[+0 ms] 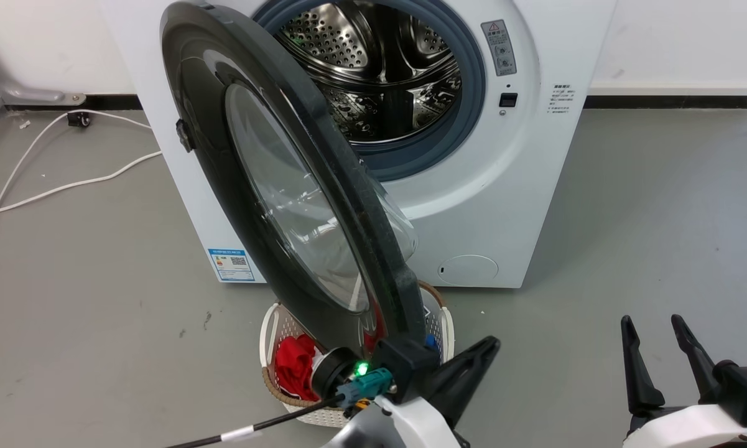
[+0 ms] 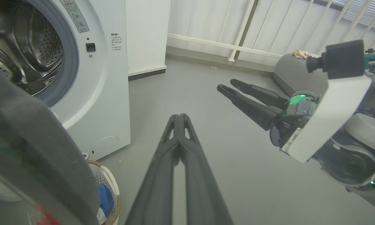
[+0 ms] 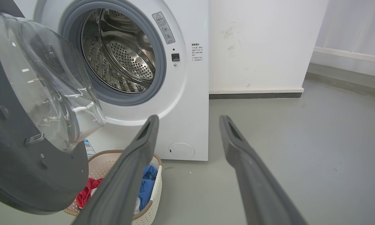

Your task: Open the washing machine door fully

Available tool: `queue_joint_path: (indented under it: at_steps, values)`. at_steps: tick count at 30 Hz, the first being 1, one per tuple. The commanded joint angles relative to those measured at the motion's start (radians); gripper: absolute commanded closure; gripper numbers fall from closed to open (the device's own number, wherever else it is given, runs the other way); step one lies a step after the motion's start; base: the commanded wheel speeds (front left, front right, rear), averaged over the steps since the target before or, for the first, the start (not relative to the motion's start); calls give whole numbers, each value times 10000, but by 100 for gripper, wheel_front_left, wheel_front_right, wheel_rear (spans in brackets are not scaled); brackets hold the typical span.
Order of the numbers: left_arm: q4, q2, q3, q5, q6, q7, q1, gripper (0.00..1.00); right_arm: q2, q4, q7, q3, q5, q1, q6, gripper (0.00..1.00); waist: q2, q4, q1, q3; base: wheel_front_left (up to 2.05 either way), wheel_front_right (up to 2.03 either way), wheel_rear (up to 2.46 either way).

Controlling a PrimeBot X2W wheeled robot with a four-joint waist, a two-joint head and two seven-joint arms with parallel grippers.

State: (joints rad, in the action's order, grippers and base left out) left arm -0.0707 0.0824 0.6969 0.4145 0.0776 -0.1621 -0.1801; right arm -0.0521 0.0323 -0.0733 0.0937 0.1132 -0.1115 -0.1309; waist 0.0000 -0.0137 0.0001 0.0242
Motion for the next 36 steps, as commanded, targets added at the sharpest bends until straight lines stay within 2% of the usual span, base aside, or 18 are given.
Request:
queue_joint_path:
  at_steps: [1,8,22,29,36]
  values:
    - [308,-37,-108,-67,-137,181,18,100,34,-35,-69,-29,38,120,3,0,0,41,-1,-5,0,0,0]
    - [1465,-112,-686,-71,-586,900,-398,100,34,-163,-101,-59,73,81,3,0,0,190,-1,-27,0,0,0]
    - [2682,-69,-1436,175,-1154,1617,-913,100,34,-279,-137,-68,118,96,3,0,0,321,-1,82,0,0,0]
    - [2649,296,-1475,184,-1275,1669,-397,100,34,-250,-106,34,147,-22,3,0,0,226,-1,123,0,0,0]
    - [1876,705,-1441,194,-1381,1557,206,100,33,-258,-175,43,261,14,3,0,0,-231,-1,122,0,0,0]
